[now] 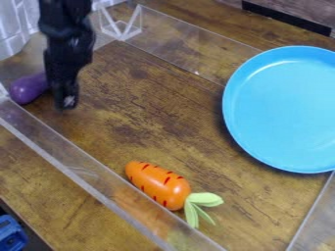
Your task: Put the purple eggplant on the blue tray
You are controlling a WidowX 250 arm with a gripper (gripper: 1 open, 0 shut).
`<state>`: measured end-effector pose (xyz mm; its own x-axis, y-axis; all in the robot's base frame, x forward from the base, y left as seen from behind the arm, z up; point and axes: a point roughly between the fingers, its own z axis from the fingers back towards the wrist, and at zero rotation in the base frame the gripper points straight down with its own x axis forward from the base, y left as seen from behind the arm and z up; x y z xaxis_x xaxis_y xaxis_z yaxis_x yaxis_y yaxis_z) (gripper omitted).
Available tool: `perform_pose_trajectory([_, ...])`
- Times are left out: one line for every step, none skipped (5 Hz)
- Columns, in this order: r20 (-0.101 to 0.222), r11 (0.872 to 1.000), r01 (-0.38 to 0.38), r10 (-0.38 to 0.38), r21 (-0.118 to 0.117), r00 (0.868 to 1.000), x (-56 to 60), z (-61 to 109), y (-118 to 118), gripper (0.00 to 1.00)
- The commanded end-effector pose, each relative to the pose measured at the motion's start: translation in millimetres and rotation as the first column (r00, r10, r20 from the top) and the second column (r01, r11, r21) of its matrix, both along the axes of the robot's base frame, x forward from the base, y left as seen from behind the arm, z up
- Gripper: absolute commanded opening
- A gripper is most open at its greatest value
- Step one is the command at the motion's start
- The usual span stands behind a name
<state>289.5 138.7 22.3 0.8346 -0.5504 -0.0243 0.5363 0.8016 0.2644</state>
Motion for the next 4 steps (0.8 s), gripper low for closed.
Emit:
perform_pose_trajectory([0.045,1.0,0.01,-0.011,0.014,0.999,17.2,0.8,5.0,1.0])
perform_pose_trajectory([0.051,0.998,0.057,-0.058,0.017,0.997,17.8,-1.9,5.5,1.0])
perform_pose_trajectory([0.057,0.995,0.095,-0.096,0.019,0.994,18.8,-5.1,6.9,1.0])
perform_pose_trajectory([0.059,0.998,0.056,-0.057,0.021,0.997,25.8,-2.5,9.2,0.0])
